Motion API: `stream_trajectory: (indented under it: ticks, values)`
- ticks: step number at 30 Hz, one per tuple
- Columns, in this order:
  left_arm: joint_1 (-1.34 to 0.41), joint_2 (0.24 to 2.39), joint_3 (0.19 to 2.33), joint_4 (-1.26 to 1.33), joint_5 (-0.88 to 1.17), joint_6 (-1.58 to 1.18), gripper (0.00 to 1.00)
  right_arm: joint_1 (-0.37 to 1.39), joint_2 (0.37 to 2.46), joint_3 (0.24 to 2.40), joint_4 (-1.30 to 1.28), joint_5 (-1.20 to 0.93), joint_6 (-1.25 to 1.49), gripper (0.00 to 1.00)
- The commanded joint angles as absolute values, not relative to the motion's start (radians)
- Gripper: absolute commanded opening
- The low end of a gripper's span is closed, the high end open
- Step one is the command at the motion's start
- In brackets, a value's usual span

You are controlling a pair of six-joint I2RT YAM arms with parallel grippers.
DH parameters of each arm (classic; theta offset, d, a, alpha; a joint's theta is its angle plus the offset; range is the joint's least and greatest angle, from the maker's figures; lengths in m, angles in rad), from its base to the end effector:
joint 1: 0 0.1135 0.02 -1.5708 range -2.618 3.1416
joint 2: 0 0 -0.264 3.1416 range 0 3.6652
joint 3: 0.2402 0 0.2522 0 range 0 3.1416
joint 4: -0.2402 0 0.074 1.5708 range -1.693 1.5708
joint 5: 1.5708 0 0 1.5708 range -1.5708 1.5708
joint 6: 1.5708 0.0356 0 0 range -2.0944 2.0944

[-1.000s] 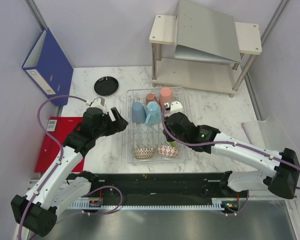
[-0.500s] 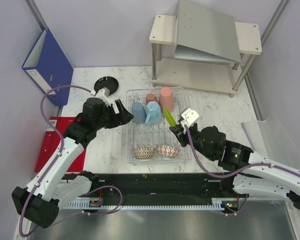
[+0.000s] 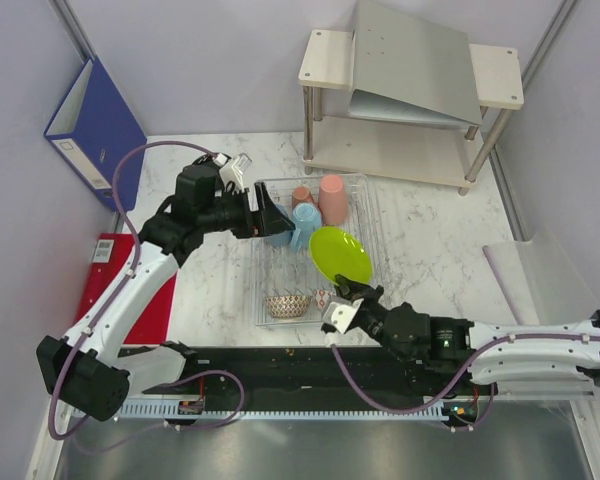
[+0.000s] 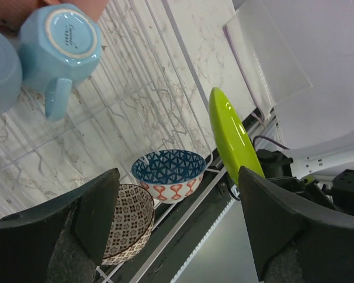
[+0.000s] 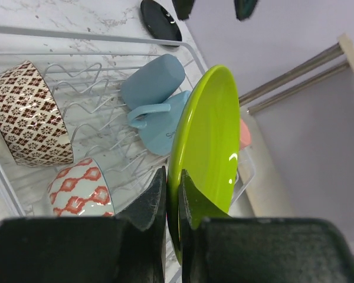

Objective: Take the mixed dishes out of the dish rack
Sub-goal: Pick up the plate from the dish rack, then place the plate at the center of the board.

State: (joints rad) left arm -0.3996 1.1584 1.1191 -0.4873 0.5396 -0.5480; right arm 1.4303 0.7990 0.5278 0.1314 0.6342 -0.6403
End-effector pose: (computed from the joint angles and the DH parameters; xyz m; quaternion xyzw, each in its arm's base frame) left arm 0.2247 -0.1148 0.3532 0.0706 0.8430 -0.4249 0.3223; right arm 0.0474 0.1848 0.2806 -0.5124 0.5418 0.0226 0.6659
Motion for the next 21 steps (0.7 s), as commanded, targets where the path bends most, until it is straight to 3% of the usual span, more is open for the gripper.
stream_trajectory:
  ticks: [1,10,21]
  values:
    - [-0.402,1.152,1.112,-0.440,0.678,-0.503,0.87,1.512,0.888,0.492,0.366,0.819,-0.905,0.00]
    - [-0.419,1.083,1.049,-0.423,0.686,-0.479,0.87,1.548,1.081,0.508,0.509,0.810,-1.087,0.00]
    - [-0.463,1.097,1.023,-0.475,0.553,-0.422,0.78,1.608,1.152,0.540,0.580,0.781,-1.233,0.00]
